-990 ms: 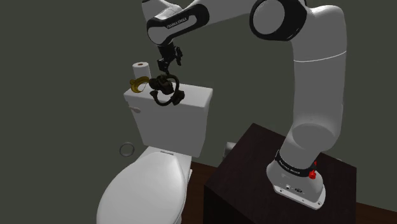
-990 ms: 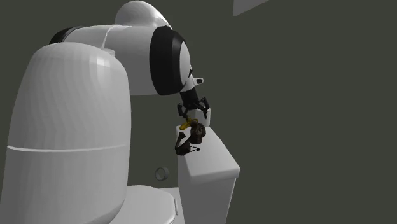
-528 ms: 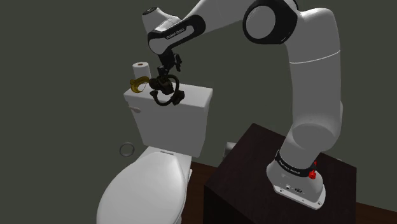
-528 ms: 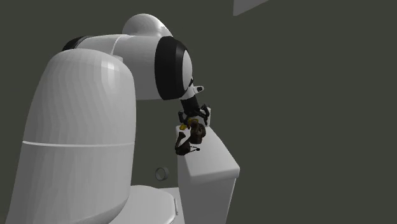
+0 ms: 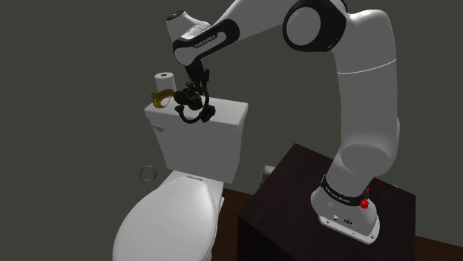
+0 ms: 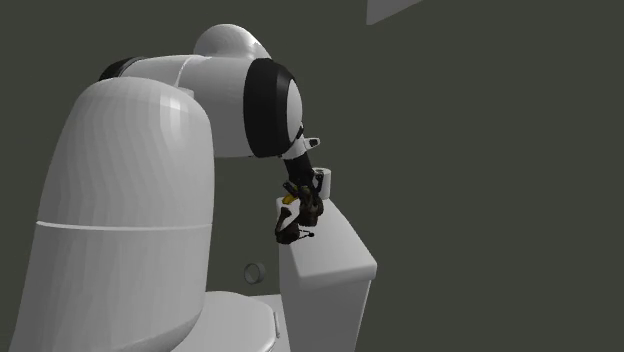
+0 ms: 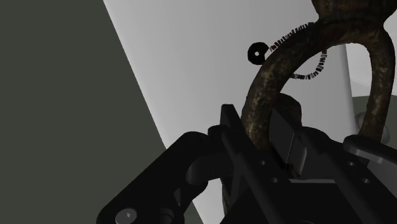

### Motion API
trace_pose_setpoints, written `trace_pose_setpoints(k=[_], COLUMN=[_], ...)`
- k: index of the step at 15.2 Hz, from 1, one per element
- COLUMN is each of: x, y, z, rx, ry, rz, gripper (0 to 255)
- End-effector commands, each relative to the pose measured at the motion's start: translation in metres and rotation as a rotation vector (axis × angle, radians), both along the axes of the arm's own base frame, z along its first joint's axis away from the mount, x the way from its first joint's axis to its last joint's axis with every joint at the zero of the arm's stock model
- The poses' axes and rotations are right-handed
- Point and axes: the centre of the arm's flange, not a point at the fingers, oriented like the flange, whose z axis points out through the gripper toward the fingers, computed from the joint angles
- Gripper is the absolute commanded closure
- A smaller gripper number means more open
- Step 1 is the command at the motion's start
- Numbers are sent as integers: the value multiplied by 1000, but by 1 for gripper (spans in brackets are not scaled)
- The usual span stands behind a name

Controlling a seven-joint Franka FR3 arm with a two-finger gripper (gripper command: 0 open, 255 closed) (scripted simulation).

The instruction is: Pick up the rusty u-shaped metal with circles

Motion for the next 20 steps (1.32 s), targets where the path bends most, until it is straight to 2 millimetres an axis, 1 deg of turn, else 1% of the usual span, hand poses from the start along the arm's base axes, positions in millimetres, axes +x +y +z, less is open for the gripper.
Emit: trace_pose_setpoints(k=[1, 4, 19, 20], x=[0, 0, 0, 0], y=[0, 0, 0, 0], z=[0, -1, 78, 79], rx=[0, 0, 0, 0], ry=[1, 1, 1, 1], rz=[-1, 0, 0, 0], gripper=[255, 255, 255, 255])
